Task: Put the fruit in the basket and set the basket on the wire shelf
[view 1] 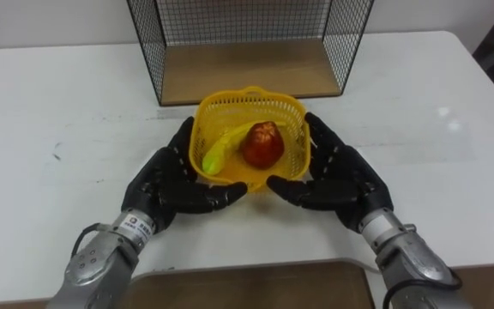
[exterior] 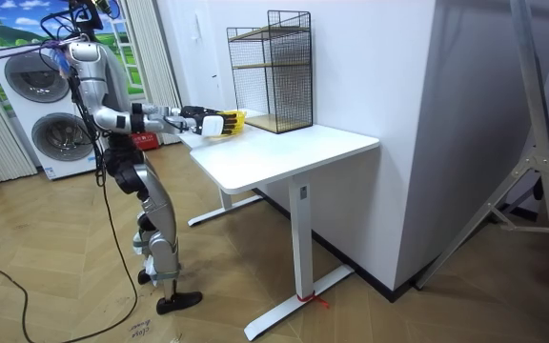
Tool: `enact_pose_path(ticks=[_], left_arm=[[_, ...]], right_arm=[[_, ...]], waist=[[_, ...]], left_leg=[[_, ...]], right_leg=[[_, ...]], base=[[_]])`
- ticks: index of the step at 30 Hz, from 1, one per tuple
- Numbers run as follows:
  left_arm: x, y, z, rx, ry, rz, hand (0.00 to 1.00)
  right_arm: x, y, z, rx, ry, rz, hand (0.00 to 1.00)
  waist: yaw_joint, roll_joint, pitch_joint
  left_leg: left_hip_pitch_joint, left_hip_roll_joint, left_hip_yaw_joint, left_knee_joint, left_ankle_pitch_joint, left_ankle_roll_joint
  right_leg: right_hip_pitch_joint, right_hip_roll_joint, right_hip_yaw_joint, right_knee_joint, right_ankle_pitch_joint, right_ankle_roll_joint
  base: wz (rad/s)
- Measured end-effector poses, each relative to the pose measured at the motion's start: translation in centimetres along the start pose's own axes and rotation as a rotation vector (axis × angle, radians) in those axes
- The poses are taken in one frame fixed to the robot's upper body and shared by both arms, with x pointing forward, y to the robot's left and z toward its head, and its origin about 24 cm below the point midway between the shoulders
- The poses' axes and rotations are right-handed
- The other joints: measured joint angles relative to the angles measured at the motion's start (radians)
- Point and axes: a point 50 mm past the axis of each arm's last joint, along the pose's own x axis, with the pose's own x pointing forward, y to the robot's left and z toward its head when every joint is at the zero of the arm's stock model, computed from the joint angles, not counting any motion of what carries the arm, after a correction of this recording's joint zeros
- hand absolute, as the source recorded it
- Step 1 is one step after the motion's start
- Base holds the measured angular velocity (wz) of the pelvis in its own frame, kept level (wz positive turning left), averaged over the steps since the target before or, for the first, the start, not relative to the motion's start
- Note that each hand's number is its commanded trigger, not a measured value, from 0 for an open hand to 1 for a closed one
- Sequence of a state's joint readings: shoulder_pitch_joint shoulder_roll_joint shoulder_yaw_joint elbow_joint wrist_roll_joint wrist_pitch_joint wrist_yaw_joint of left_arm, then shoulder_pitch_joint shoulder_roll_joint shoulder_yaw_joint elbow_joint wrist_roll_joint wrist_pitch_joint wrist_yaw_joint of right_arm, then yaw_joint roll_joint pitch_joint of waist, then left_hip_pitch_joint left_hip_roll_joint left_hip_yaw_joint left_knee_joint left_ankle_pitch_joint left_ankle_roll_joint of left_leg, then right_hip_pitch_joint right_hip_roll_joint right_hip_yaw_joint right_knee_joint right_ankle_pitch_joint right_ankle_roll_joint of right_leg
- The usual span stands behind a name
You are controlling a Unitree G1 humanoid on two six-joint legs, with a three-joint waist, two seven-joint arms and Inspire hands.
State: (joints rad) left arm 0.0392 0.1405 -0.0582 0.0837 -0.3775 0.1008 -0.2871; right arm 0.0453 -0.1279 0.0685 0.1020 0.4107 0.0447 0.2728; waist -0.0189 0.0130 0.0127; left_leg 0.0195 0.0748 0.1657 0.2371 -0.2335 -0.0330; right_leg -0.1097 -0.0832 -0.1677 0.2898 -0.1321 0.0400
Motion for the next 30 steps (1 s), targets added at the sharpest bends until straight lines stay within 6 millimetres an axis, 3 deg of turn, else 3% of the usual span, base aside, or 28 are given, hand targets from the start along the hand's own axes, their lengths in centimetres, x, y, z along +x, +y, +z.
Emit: enact_pose_path(ticks=[17, 30], left_arm=[[0.0, -0.5, 2.9, 0.062, -0.119, -0.026, 0.0], [0.0, -0.6, 3.1, 0.064, -0.129, -0.028, 0.0]], right_arm=[[1.4, 0.5, 2.7, -0.076, -0.087, 0.006, 0.0], [1.4, 0.5, 3.0, -0.078, -0.103, -0.001, 0.0]], waist=[[0.002, -0.011, -0.0068], [0.001, -0.011, -0.0055]], left_leg=[[-0.008, 0.001, -0.002, 0.005, 0.0, 0.0], [-0.008, 0.001, -0.004, 0.003, 0.0, 0.0]], right_leg=[[-0.008, -0.002, -0.005, 0.006, 0.002, -0.003], [-0.003, -0.002, -0.011, 0.0, 0.002, -0.003]], base=[[0.0], [0.0]])
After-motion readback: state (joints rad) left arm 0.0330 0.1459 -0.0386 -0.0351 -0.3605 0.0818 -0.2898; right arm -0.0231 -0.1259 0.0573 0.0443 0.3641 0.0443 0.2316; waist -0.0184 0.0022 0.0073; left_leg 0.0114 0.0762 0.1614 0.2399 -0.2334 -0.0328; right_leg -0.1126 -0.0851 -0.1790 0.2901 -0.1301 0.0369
